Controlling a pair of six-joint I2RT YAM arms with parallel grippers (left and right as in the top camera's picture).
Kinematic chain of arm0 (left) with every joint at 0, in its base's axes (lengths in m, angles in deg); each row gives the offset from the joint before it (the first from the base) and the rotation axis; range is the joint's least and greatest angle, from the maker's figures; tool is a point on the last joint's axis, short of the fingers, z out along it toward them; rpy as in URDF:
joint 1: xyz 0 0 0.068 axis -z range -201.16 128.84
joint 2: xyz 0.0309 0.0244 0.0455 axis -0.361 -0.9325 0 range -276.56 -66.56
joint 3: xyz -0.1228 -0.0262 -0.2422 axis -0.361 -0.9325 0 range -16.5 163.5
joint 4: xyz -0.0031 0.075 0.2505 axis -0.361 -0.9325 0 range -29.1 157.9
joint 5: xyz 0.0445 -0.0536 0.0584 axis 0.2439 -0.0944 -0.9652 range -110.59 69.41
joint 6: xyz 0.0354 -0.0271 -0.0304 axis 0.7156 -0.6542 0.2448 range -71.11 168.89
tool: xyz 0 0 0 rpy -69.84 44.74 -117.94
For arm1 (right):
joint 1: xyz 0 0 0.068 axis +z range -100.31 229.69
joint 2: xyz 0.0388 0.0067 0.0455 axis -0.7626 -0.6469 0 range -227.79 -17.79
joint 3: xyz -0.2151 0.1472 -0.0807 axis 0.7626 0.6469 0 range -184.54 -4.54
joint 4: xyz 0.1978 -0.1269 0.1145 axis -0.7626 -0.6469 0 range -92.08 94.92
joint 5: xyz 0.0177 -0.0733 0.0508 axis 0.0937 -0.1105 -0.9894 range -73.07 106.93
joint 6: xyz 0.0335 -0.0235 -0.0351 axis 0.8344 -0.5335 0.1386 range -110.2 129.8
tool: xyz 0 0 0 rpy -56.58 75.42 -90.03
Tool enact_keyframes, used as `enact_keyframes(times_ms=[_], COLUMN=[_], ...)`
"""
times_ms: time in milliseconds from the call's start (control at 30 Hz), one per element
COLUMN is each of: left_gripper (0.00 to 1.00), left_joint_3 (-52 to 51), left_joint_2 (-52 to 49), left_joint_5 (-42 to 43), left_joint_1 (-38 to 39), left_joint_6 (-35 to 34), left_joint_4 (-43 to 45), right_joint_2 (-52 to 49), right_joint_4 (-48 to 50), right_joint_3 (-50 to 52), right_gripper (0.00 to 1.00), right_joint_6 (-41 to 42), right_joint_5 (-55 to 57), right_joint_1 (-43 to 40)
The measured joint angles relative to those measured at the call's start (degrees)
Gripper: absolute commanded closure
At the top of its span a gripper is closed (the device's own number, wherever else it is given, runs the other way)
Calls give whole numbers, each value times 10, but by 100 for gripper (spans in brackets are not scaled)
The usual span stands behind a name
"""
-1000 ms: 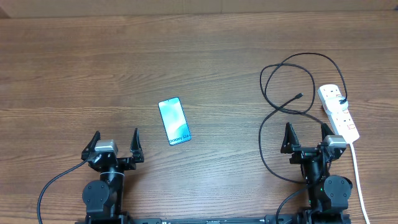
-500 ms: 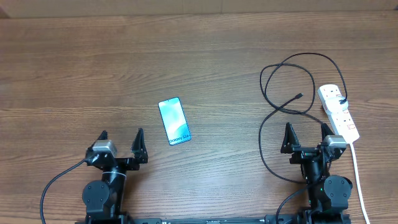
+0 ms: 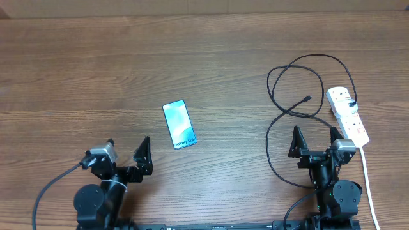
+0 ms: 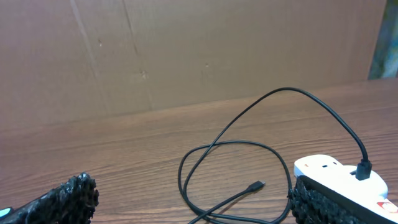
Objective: Plug charger to phone and switch on socket
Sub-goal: 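Move the left gripper over the smartphone and lower onto it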
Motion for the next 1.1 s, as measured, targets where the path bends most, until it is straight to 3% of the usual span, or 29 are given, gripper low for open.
enact_keyframes(times_ms=[267, 533, 833, 1100], left_gripper=[0, 0, 0, 1], left_joint_3=[119, 312, 509, 577], left_joint_2=[-175, -385, -607, -725], left_joint_5=[35, 47, -37, -75], left_joint_1=[0, 14, 159, 270], left_joint_6=[-14, -17, -53, -67], left_joint_4=[-32, -161, -270, -235], right_joint_2=[0, 0, 0, 0], right_joint_4=[0, 0, 0, 0], right_joint_3=[0, 0, 0, 0], right_gripper=[0, 0, 0, 0], right_joint_6=[0, 0, 0, 0], right_joint_5=[0, 0, 0, 0], right_joint_1=[0, 0, 0, 0])
